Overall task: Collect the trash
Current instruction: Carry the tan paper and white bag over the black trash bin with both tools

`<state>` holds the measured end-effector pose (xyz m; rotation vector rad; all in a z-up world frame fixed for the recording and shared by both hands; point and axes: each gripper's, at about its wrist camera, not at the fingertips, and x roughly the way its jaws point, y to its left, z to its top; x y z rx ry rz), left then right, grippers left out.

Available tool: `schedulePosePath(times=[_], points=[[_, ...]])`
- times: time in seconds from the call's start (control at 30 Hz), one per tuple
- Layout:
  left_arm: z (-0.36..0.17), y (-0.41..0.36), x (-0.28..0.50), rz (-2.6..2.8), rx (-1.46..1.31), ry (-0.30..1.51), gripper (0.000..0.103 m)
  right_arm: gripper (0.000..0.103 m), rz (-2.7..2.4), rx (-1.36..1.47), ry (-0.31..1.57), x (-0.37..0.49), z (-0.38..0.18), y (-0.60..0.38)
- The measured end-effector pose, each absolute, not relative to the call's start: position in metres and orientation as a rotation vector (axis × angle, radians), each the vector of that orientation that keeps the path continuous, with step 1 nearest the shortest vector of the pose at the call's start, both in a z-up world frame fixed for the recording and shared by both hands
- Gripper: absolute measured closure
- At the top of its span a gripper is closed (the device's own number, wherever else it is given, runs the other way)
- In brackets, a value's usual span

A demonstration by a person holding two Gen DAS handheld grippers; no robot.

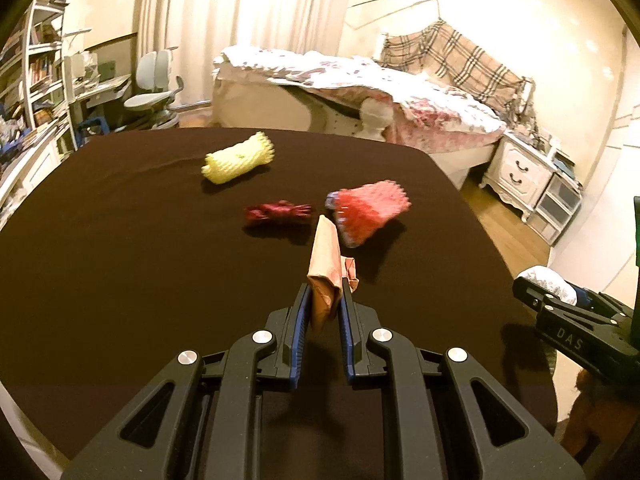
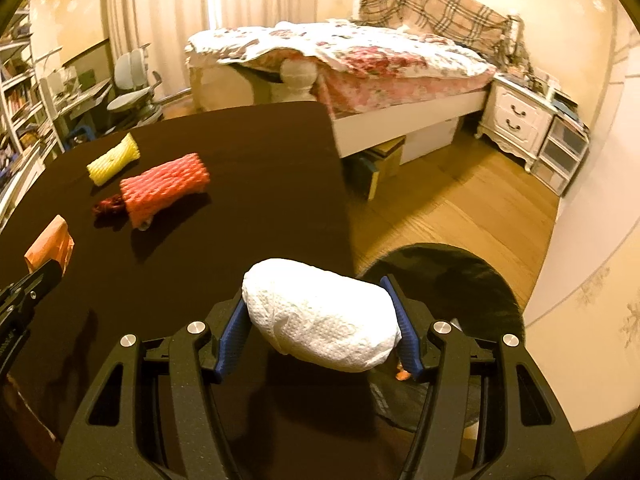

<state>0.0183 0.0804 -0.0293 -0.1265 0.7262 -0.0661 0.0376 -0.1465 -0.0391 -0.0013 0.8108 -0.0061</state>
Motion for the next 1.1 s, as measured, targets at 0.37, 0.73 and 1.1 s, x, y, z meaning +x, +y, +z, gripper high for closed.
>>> schedulePosePath(times=[0.37,0.73,1.1], points=[[-0.023,0.032,0.014,-0.161,-0.073,0.715,0.086,0.043,-0.103,0.051,0.803,0.019,-0.049,-0.205],[-0.021,-0.040,0.026,-0.276,0.016,0.707,0.087,0.043,-0.197,0.107,0.805,0.013,-0.059,-0.258],[-0.030,-0.107,0.045,-0.361,0.108,0.708,0.086,0.043,-0.231,0.146,0.826,0.020,-0.072,-0.286]])
